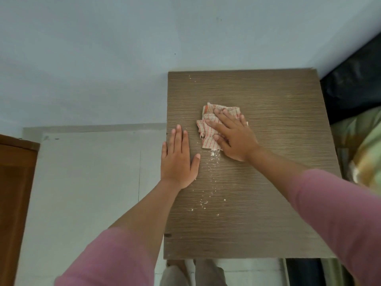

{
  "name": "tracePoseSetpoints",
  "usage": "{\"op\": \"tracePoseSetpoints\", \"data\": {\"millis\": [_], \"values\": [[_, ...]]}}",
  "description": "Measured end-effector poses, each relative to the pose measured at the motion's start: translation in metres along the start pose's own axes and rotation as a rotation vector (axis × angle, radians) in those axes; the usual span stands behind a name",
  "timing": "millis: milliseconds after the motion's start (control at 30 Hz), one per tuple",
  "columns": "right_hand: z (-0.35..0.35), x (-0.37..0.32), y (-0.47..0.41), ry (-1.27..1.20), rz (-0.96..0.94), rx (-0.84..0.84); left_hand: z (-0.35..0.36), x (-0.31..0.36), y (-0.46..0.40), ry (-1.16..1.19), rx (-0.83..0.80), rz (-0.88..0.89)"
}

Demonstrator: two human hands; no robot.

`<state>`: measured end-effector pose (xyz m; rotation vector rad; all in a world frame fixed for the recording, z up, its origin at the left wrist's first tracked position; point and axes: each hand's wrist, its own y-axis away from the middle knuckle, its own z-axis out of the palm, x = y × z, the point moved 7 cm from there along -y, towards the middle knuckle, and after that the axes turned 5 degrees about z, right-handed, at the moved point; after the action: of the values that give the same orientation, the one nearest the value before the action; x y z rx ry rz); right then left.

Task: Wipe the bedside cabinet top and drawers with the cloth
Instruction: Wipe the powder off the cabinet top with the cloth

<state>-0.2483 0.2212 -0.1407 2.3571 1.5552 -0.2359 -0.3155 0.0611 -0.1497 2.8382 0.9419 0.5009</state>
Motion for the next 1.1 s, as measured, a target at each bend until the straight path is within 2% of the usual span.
{"op": "tracePoseSetpoints", "data": {"millis": [167, 333, 567, 1100], "values": [[0.007, -0.009, 0.038, -0.035, 0.079, -0.010, -0.009, 0.004, 0.003, 0.111, -0.153, -0.014], [0.014, -0.022, 0.077, -0.062, 0.129, -0.007, -0.009, 0.013, 0.070, 0.129, -0.053, 0.072], [0.029, -0.041, 0.126, -0.098, 0.168, 0.032, 0.037, 0.015, 0.171, 0.064, -0.043, 0.101], [0.057, -0.064, 0.205, -0.092, 0.100, 0.083, 0.042, 0.017, 0.175, -0.028, 0.063, 0.142]]}}
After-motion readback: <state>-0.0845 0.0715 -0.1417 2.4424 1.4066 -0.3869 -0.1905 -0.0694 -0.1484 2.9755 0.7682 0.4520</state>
